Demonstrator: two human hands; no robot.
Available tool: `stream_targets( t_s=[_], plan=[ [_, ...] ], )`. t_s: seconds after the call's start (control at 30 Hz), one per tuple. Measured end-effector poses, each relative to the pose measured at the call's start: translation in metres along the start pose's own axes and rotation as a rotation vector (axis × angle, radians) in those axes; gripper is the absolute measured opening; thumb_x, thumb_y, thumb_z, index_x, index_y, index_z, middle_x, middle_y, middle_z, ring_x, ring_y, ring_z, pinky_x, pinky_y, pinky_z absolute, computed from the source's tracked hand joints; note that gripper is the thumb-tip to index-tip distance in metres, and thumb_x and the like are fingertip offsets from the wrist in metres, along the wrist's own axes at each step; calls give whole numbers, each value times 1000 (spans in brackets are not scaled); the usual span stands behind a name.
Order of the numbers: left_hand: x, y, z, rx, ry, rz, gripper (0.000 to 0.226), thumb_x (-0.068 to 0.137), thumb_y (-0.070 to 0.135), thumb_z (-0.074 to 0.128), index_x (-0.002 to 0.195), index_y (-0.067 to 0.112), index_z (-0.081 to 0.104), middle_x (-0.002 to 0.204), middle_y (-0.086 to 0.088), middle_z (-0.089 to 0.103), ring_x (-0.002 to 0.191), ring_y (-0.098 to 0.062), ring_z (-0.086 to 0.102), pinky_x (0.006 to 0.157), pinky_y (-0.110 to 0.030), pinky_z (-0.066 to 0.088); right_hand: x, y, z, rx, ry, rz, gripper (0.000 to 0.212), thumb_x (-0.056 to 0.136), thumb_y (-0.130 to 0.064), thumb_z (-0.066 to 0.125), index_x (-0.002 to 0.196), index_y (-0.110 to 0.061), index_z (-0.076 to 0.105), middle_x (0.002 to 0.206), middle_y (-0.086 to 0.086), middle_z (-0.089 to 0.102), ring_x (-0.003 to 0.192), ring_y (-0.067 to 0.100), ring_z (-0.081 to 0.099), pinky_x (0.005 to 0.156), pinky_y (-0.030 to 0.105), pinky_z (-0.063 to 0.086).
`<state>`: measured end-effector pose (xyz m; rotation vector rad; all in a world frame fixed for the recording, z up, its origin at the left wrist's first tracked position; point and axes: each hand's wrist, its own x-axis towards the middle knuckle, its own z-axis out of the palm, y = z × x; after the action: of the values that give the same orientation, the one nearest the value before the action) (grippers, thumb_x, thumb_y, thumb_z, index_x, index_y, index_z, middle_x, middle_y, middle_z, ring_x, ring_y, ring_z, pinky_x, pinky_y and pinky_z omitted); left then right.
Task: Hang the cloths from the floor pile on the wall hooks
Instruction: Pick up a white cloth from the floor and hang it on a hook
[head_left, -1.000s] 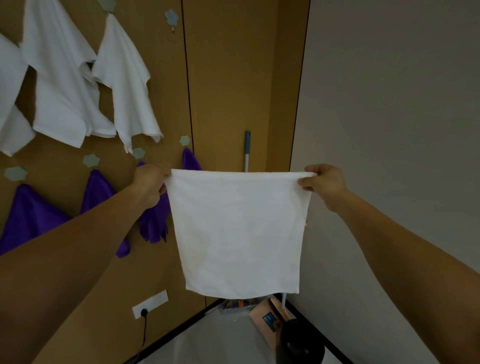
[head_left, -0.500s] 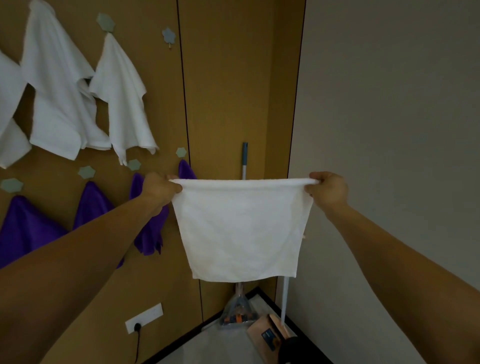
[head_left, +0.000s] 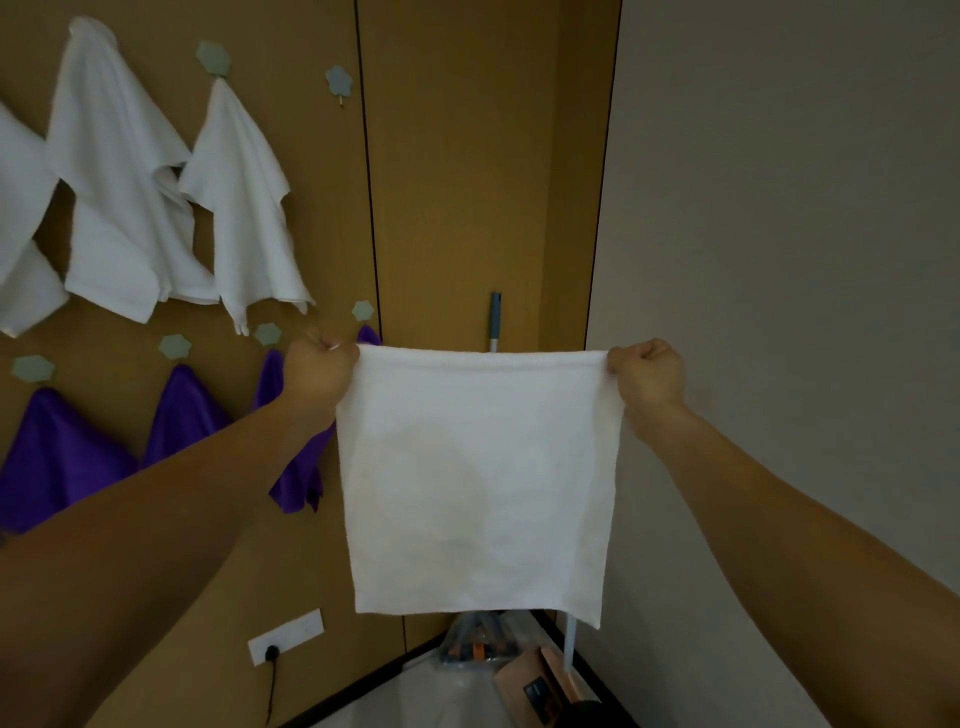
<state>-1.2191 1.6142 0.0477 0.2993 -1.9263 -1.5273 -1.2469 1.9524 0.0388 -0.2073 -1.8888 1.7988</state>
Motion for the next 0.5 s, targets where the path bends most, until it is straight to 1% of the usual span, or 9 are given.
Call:
stream_targets(
  t_s=[0.07, 0.1, 0.17, 0.23, 0.3, 0.37, 0.4, 0.47, 0.5],
  plan=[
    [4, 0, 4, -78, 15, -46, 19, 89, 10, 53, 75, 23, 50, 77, 3, 49, 71, -11, 46, 63, -25, 40, 3, 0, 11, 21, -12, 19, 11, 85, -6, 50, 85, -16, 54, 83, 0, 55, 72, 15, 52, 59, 26, 43],
    [7, 0, 6, -98, 17, -56, 20, 89, 9, 51, 76, 24, 51, 78, 2, 50, 71, -11, 47, 64, -25, 41, 5, 0, 17, 12, -26, 18, 15, 88, -7, 45, 94, -15, 56, 87, 0, 55, 72, 12, 50, 58, 25, 41],
    [15, 3, 11, -109, 11, -60, 22, 90, 8, 48, 77, 25, 53, 78, 3, 52, 71, -12, 48, 62, -25, 41, 9, -2, 31, -9, -99, -8, 18, 92, -11, 44, 102, -16, 59, 92, -2, 56, 75, 9, 50, 59, 22, 38],
    [24, 10, 17, -129, 22, -49, 24, 92, 12, 48, 76, 27, 56, 78, 5, 54, 70, -9, 49, 59, -21, 39, 15, -6, 44, -32, -269, -72, 8, 91, -31, 56, 93, -24, 59, 93, -5, 58, 80, 10, 54, 62, 23, 40],
    [37, 15, 20, -151, -18, -12, 21, 92, 17, 50, 76, 26, 59, 78, 5, 56, 68, -8, 51, 57, -21, 38, 23, -12, 55, -121, -514, -171, 37, 75, -56, 73, 100, -33, 59, 103, -12, 56, 90, 4, 55, 69, 21, 42],
    [51, 19, 19, -128, -190, -8, 14, 85, 33, 56, 81, 24, 65, 84, 2, 62, 73, -10, 57, 60, -23, 42, 37, -18, 69, -248, -698, -259, 61, 56, -59, 83, 110, -42, 60, 113, -14, 53, 98, -1, 53, 76, 20, 44],
    [60, 19, 16, -73, -304, -5, 21, 80, 46, 60, 82, 27, 69, 89, 2, 64, 77, -10, 60, 62, -24, 45, 44, -21, 78, -294, -742, -269, 62, 50, -58, 85, 107, -45, 64, 111, -13, 58, 96, 2, 58, 75, 19, 47],
    [83, 17, 13, 185, -562, 103, 37, 69, 71, 62, 83, 39, 71, 97, 6, 67, 88, -9, 63, 71, -25, 48, 60, -25, 98, -281, -765, -237, 46, 47, -52, 89, 89, -39, 73, 93, -12, 72, 82, 6, 69, 63, 16, 52],
    [94, 17, 14, 316, -687, 169, 44, 61, 78, 63, 85, 42, 71, 96, 8, 69, 89, -8, 65, 75, -25, 49, 66, -27, 109, -254, -767, -227, 34, 51, -47, 89, 79, -33, 75, 83, -11, 74, 73, 6, 70, 56, 15, 51]
  ],
)
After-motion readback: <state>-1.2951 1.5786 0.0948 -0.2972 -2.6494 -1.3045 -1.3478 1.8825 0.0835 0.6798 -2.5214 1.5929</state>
